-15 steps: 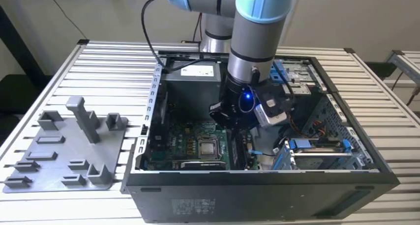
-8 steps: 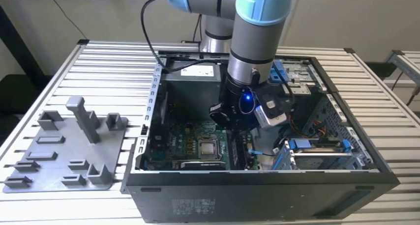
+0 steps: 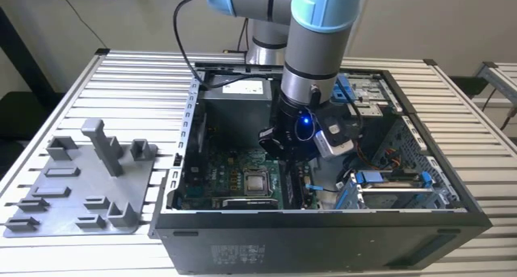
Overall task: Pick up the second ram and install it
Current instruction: 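Insert the second ram into the second slot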
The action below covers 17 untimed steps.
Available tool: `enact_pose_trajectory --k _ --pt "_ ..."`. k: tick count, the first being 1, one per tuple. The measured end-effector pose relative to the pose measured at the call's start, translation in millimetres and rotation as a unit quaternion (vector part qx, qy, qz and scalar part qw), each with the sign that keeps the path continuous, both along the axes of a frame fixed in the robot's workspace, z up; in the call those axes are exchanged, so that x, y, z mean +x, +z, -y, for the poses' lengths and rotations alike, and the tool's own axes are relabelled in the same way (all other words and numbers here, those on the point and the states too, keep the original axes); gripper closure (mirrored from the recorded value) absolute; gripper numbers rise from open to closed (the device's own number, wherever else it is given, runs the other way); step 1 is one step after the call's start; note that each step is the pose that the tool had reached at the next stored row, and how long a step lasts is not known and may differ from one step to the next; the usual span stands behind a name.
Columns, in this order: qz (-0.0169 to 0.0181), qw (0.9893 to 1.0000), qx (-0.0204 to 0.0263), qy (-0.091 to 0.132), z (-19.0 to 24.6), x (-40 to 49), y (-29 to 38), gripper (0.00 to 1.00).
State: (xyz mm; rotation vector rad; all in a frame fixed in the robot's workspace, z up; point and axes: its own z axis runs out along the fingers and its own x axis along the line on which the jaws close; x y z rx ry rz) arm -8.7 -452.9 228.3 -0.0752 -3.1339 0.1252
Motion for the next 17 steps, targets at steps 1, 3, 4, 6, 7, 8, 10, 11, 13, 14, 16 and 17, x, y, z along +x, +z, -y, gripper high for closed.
enact_pose_trajectory --k 1,3,4,6,7,8,10,11,13,14,16,17 --pt "0.0000 1.0000 0.0001 0.000 0.0 0.0 -0.4 0.86" --pt "0.0000 1.0000 0.0001 0.000 0.0 0.0 -1.1 0.86" --pt "0.0000 1.0000 0.0001 0.000 0.0 0.1 -1.6 0.86" --pt "0.0000 1.0000 0.0000 0.000 0.0 0.0 -2.3 0.86" --pt "-0.0001 1.0000 -0.0002 0.000 0.1 0.0 -2.4 0.86" --pt "0.0000 1.0000 -0.0001 0.000 0.0 -0.1 -2.6 0.86" --pt "0.0000 1.0000 0.0000 0.001 0.0 -0.3 -2.9 0.86" --pt "0.0000 1.0000 -0.0001 0.002 0.0 -0.3 -3.0 0.86" --pt "0.0000 1.0000 0.0000 0.002 0.0 -0.3 -3.3 0.86" --pt "0.0000 1.0000 0.0001 0.003 0.0 -0.3 -3.7 0.86" --pt "0.0000 1.0000 -0.0001 0.003 0.0 -0.4 -3.9 0.86" --pt "-0.0001 1.0000 -0.0002 0.003 0.0 -0.4 -4.0 0.86"
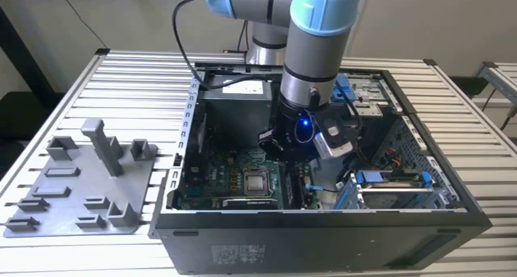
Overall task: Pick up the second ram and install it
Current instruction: 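Insert the second ram into the second slot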
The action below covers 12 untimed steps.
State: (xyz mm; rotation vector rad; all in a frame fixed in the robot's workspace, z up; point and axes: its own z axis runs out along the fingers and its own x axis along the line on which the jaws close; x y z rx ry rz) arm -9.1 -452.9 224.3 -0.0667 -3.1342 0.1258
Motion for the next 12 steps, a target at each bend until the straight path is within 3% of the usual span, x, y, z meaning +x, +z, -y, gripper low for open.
enact_pose_trajectory --k 8,12 --pt "0.0000 1.0000 -0.0012 0.000 -0.5 0.1 -1.6 0.86" --pt "0.0001 1.0000 -0.0031 0.001 -0.5 0.2 0.6 0.86"
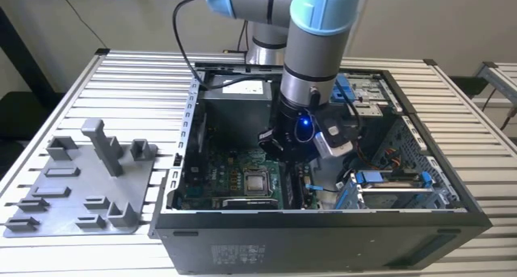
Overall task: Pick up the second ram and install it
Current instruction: 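Insert the second ram into the second slot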
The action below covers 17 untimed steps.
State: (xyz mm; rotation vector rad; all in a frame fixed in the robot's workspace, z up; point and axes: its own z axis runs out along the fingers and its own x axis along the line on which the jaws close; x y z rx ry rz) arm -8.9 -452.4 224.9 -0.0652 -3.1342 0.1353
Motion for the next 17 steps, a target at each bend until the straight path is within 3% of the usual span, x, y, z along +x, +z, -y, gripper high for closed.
enact_pose_trajectory --k 4,9,17 --pt "0.0001 1.0000 -0.0046 0.000 0.0 0.0 3.4 0.86" --pt "0.0013 0.9999 -0.0050 0.012 0.0 0.0 3.2 0.86" --pt "0.0013 0.9999 -0.0046 0.013 0.0 -0.1 -2.3 0.86"
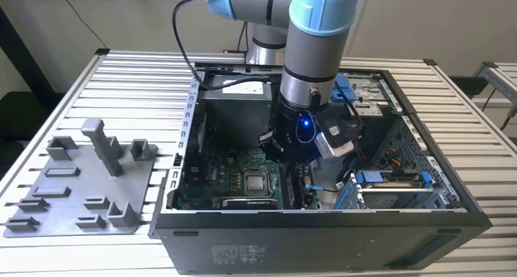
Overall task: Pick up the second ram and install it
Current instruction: 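Insert the second ram into the second slot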
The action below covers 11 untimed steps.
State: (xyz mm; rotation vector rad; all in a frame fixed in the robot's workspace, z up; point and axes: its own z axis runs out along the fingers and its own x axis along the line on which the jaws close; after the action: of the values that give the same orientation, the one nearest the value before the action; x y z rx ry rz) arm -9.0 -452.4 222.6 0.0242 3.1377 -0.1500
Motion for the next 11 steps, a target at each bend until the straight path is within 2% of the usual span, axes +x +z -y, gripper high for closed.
enact_pose_trajectory --k 11 --pt "0.0001 1.0000 0.0037 0.001 -0.2 0.0 -0.2 0.86"
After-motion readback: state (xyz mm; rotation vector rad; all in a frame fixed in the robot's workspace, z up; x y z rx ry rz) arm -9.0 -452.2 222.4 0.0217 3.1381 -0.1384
